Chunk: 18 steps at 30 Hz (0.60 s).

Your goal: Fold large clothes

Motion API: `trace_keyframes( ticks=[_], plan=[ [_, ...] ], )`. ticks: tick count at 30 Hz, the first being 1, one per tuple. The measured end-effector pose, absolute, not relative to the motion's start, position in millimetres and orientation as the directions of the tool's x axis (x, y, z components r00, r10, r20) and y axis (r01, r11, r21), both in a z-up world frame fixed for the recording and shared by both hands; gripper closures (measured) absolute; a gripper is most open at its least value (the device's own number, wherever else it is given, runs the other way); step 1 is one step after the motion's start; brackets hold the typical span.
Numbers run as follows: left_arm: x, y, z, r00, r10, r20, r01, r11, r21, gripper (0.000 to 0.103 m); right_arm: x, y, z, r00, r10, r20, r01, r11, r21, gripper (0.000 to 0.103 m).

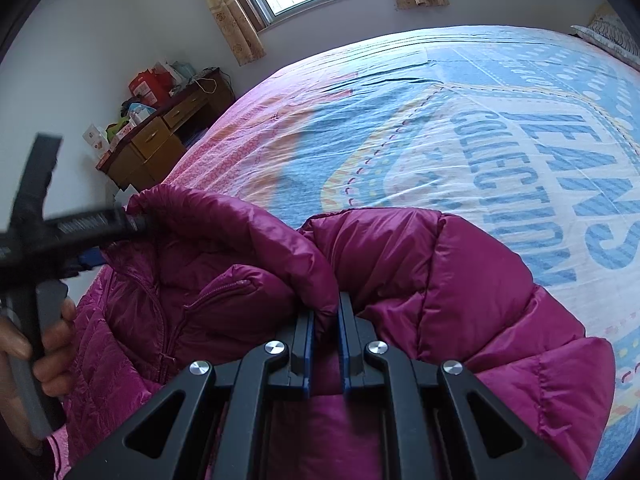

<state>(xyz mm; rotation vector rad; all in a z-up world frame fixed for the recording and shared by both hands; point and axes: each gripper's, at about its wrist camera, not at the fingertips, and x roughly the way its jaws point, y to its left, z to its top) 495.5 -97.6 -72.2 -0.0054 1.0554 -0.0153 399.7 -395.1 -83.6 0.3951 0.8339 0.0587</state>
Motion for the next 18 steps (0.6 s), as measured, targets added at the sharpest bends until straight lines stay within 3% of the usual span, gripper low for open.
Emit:
trace_keyframes(
  ticks=[2, 6, 9, 14, 18],
  plan=[
    [484.5, -76.9, -70.4, 0.521, -0.059, -0.851, -0.006, 0.997, -0.073, 0.081, 400.4, -397.0, -84.2, 0.676, 0.211, -0.706, 0.103, 0.922, 0.373, 0.093],
    [465.7, -56.9, -76.1, 0.553, -0.095, -0.828, -0.002, 0.993, -0.115, 0.083, 401.6, -397.6, -85.5, 0.677, 0.217, -0.703, 0.102, 0.919, 0.381, 0.093],
    [460.2, -57.5, -90.4, 0.568, -0.073, -0.819, -0.002, 0.996, -0.090, 0.079, 401.8, -398.0, -85.6, 0.677, 0.216, -0.703, 0.104, 0.918, 0.382, 0.094],
    [459.4, -45.2, -105.5, 0.635, -0.121, -0.763, -0.039, 0.982, -0.188, 0.071, 400.1, -403.4, -86.9, 0.682, 0.234, -0.693, 0.112, 0.903, 0.416, 0.094],
    [463.1, -51.6, -104.4, 0.637, -0.088, -0.766, -0.040, 0.988, -0.147, 0.069, 382.2, -403.6, -78.8, 0.695, 0.219, -0.685, 0.112, 0.908, 0.403, 0.089]
  ],
)
